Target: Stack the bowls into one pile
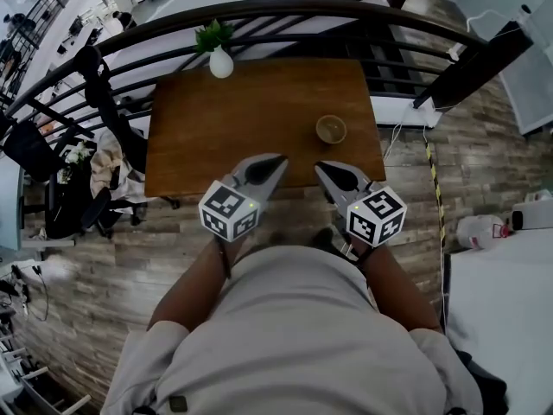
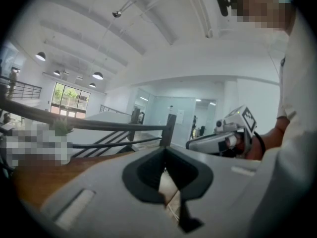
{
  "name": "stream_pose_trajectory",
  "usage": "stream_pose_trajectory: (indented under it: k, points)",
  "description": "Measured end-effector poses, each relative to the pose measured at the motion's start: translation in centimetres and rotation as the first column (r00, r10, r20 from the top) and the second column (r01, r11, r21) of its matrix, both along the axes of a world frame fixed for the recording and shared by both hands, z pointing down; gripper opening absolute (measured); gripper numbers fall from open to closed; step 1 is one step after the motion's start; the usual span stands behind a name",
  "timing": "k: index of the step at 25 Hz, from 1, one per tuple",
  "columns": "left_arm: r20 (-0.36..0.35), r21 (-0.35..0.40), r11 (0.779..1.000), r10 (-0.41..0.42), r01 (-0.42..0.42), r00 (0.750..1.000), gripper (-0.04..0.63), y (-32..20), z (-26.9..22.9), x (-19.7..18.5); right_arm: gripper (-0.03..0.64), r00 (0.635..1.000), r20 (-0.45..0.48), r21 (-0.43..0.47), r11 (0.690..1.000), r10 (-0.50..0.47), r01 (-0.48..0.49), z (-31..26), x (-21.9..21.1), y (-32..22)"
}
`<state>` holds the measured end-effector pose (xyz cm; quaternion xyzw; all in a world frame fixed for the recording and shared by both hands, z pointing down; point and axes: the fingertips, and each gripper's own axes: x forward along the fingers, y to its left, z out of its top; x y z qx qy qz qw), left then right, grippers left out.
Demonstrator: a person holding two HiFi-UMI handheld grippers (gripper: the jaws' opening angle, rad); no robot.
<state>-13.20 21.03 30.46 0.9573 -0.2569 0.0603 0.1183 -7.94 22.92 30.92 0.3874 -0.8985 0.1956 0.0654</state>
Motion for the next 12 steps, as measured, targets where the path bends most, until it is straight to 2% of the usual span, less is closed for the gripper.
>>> stream_pose_trajectory:
  k: [12]
  points:
    - [-0.012,0.005,1.0,0.011,-0.011,1.0,0.005,0.0,-0.09,-0.45,0.008,1.0,-0.018,0.013,1.0,0.009,-0.009,-0.48,-0.38,-0.25]
